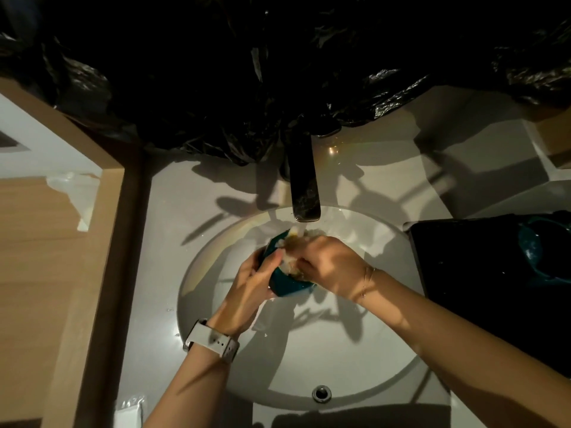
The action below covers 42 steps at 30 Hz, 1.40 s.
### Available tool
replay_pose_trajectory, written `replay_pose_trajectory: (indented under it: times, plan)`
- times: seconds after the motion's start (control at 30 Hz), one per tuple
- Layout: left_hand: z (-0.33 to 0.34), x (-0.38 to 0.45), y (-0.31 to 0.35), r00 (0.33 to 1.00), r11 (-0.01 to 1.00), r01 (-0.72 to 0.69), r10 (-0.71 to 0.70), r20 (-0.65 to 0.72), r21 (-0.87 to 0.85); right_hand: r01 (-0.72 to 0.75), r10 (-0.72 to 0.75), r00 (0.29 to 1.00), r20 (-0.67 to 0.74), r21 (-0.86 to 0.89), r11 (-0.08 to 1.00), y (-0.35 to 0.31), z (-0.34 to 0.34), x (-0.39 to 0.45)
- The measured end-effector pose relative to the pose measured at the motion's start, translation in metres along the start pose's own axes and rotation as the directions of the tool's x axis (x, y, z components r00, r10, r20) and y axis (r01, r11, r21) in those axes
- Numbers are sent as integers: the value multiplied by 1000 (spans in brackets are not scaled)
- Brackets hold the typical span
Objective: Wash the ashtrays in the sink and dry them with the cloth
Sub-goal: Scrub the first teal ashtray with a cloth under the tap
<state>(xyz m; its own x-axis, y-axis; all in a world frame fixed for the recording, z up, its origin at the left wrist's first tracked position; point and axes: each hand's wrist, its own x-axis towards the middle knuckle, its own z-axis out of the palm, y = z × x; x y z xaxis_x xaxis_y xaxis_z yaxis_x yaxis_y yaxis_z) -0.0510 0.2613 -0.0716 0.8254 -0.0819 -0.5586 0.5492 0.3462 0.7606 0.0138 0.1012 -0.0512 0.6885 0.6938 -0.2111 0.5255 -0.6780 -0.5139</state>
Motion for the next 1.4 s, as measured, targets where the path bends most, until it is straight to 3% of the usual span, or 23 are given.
replay_pose_trajectory:
  times: [0.1,0.27,0.33,0.4,0.53,0.6,0.7,0.77,0.9,0.97,1.07,1.2,1.4]
  plan:
    - [-3,9,6,999,996,-44,45,-11,77,-94,94,995,27,1,996,-2,-4,-3]
    - [-2,17,11,998,984,-64,60,29,165,-114,102,993,52,479,870,-3,4,-16]
    - [1,18,12,998,984,-62,56,40,167,-73,72,997,18,432,899,-1,6,-10]
    - [4,19,12,998,982,-59,55,28,178,-67,65,998,17,276,959,5,3,-4]
    - [9,25,4,995,964,-60,78,-62,259,-270,260,961,89,134,953,9,3,-10]
    - [11,24,-5,995,959,-36,60,-76,281,-318,292,945,151,194,928,7,6,-25]
    - [13,17,-19,997,961,13,6,-71,275,-264,215,964,158,458,849,2,10,-38]
    - [15,11,-24,999,972,42,-32,-44,232,-202,157,979,131,512,835,0,14,-37]
    - [20,5,-21,995,989,42,-27,-100,145,-130,114,991,71,292,948,3,16,-22]
    - [20,8,-17,993,986,-4,23,-112,168,-210,195,976,93,204,956,1,15,-16]
    - [21,9,-14,991,976,-16,45,-128,219,-318,280,927,248,132,939,-2,4,-11]
    - [16,1,-26,989,964,45,-7,-144,260,-429,227,821,524,304,851,11,-6,-24]
    - [10,-2,-25,985,986,105,-86,-149,131,-385,105,864,492,513,768,-4,0,-27]
